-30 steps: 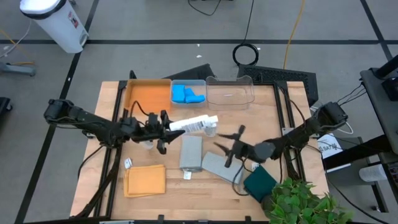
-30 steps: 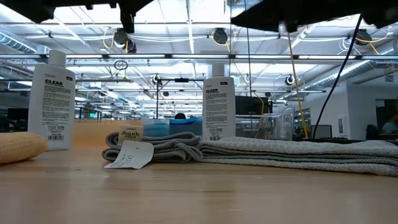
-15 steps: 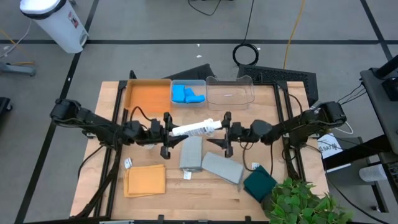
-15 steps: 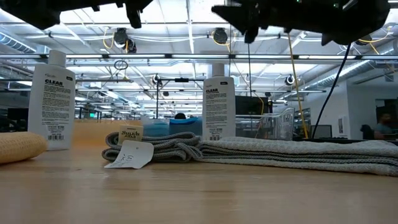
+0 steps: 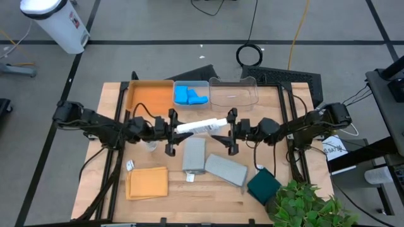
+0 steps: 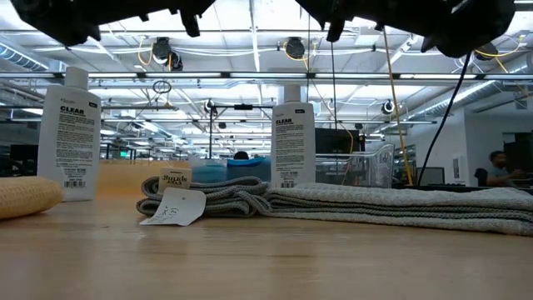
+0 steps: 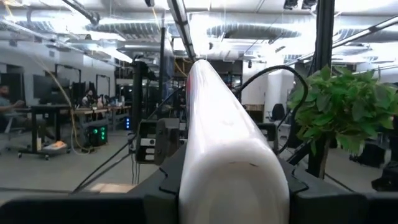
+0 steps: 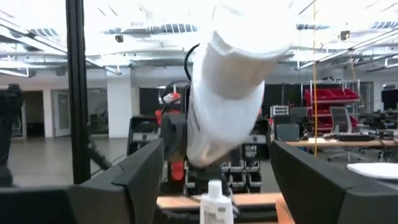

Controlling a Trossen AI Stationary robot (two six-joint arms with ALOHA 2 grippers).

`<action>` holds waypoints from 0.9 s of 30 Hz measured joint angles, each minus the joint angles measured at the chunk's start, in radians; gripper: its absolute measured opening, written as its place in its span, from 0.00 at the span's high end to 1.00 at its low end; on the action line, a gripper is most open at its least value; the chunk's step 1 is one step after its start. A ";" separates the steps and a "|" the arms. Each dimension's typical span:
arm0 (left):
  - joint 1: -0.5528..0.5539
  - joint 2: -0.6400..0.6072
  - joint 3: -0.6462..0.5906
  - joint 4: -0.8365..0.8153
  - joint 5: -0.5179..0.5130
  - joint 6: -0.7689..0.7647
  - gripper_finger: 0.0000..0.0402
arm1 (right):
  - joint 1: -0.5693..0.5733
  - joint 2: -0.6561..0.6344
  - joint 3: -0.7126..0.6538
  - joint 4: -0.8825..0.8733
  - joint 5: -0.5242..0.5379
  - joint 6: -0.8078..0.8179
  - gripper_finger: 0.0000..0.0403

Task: Pick & Place Kitchen Items
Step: Put the white plastic restorer bottle into the orange bin

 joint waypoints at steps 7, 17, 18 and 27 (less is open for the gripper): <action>0.076 0.139 0.100 0.000 0.119 0.014 0.69 | -0.006 0.039 0.060 -0.025 0.000 -0.002 0.36; 0.143 0.177 0.127 0.128 0.182 0.048 0.69 | -0.013 0.080 0.077 0.136 0.024 -0.007 0.44; 0.148 0.177 0.127 0.151 0.188 0.039 0.69 | -0.012 0.079 0.077 0.145 0.039 -0.010 0.46; 0.169 0.175 0.129 0.275 0.264 -0.042 0.69 | -0.026 0.079 0.078 0.176 0.034 -0.063 0.58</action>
